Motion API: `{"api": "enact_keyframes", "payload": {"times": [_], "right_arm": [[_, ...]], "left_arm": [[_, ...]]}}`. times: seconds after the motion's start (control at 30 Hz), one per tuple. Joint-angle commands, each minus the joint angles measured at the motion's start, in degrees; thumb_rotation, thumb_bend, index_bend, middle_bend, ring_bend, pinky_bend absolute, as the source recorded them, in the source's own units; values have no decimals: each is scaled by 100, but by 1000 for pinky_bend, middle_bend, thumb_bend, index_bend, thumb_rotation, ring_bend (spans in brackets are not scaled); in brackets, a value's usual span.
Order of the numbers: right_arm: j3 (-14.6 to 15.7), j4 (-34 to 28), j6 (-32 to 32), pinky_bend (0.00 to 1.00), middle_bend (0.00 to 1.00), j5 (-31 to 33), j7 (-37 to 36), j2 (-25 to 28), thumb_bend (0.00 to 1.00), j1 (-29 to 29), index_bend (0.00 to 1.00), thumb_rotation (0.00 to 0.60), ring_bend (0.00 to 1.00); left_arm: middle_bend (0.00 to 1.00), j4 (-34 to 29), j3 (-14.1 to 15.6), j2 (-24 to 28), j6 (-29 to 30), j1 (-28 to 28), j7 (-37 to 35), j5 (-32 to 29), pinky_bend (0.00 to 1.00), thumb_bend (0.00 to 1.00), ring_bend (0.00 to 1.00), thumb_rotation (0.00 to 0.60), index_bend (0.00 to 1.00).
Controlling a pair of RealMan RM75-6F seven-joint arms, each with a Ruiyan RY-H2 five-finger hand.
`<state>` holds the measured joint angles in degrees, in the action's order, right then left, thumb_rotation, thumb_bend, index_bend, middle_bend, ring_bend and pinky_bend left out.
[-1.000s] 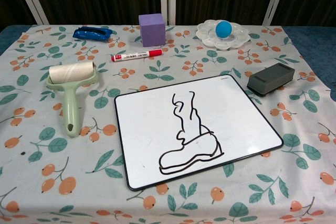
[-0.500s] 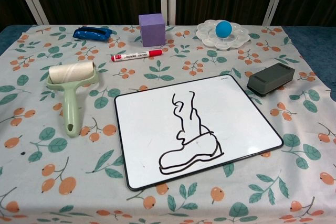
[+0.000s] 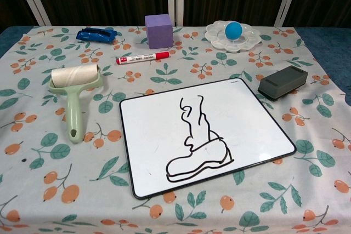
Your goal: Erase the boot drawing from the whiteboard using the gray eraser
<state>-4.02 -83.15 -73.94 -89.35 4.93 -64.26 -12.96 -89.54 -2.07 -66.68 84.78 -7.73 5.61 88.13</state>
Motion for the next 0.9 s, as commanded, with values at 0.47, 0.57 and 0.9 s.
{"api": "enact_keyframes", "payload": {"times": [0.47, 0.57, 0.9], "right_arm": [[-54, 916, 2110, 0, 0, -165, 75, -642, 259, -1778, 0, 600, 0], [-51, 1019, 2273, 0, 0, -139, 100, -852, 259, -1956, 0, 600, 0], [-88, 1355, 2711, 0, 32, 102, 15, -1432, 262, -2412, 0, 600, 0]], "left_arm": [[50, -89, 19, 19, 24, -8, 108, 69, 162, 33, 38, 507, 91], [50, -103, 16, 10, 1, -20, 139, 59, 162, 33, 38, 507, 91], [50, -14, 38, -43, -94, -44, 72, 18, 162, 33, 38, 506, 91]]}}
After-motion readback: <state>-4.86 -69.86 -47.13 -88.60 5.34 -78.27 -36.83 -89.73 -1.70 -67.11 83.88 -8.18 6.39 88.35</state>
